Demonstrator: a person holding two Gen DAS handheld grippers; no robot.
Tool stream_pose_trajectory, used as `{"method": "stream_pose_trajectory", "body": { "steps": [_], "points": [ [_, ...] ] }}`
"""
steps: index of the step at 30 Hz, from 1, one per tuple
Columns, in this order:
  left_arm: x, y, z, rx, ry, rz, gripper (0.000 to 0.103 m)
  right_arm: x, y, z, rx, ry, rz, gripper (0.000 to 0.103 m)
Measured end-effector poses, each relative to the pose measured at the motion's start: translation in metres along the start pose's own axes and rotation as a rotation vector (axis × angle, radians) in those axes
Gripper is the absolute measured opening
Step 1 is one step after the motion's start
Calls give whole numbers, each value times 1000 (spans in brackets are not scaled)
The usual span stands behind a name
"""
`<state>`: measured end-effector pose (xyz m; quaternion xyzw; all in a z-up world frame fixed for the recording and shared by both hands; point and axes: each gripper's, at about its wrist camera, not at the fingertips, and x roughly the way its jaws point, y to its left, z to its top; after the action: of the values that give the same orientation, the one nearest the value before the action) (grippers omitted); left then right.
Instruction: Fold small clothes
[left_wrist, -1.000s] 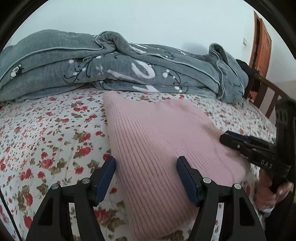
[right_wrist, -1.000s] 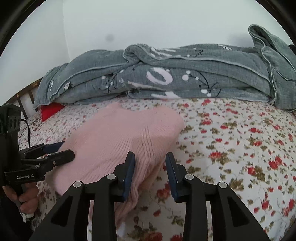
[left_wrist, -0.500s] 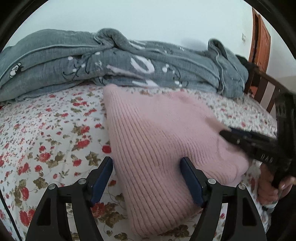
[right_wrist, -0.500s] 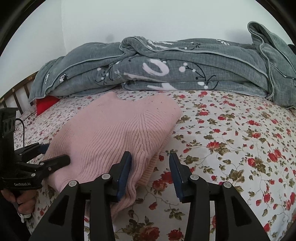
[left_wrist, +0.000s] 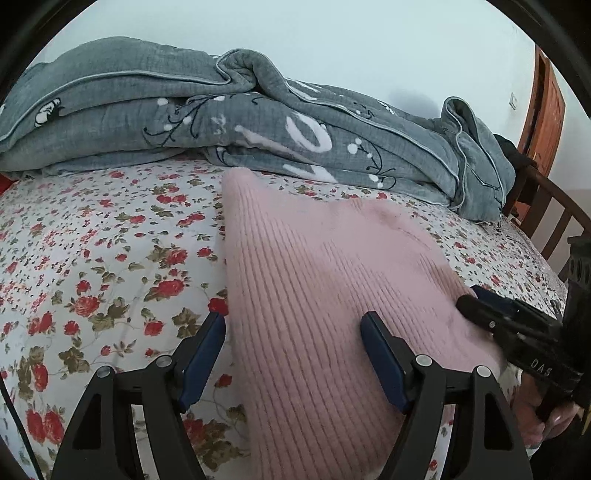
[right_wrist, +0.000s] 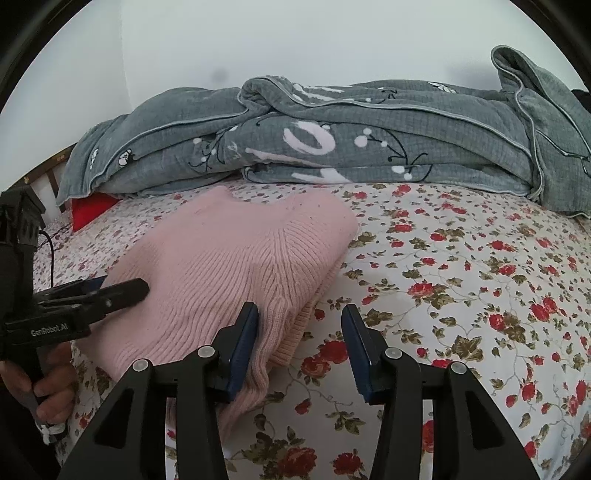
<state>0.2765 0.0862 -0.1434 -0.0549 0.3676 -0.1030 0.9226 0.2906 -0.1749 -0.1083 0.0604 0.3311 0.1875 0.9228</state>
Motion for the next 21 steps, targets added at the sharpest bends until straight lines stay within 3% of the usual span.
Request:
{"method": "stream_pose_trajectory", "body": {
  "steps": [6, 11, 15, 21],
  "points": [
    [-3, 2, -1, -9, 0, -9, 75, -8, -1, -2, 6, -12, -1, 47],
    [-13, -2, -7, -9, 6, 3, 75, -22, 5, -6, -16, -32, -54, 48],
    [-28, -8, -20, -35, 17, 20, 73, -44, 1, -27, 32, -9, -62, 49],
    [-65, -21, -39, -96, 40, 11, 72, -93, -7, -38, 98, 32, -141, 50]
  ]
}}
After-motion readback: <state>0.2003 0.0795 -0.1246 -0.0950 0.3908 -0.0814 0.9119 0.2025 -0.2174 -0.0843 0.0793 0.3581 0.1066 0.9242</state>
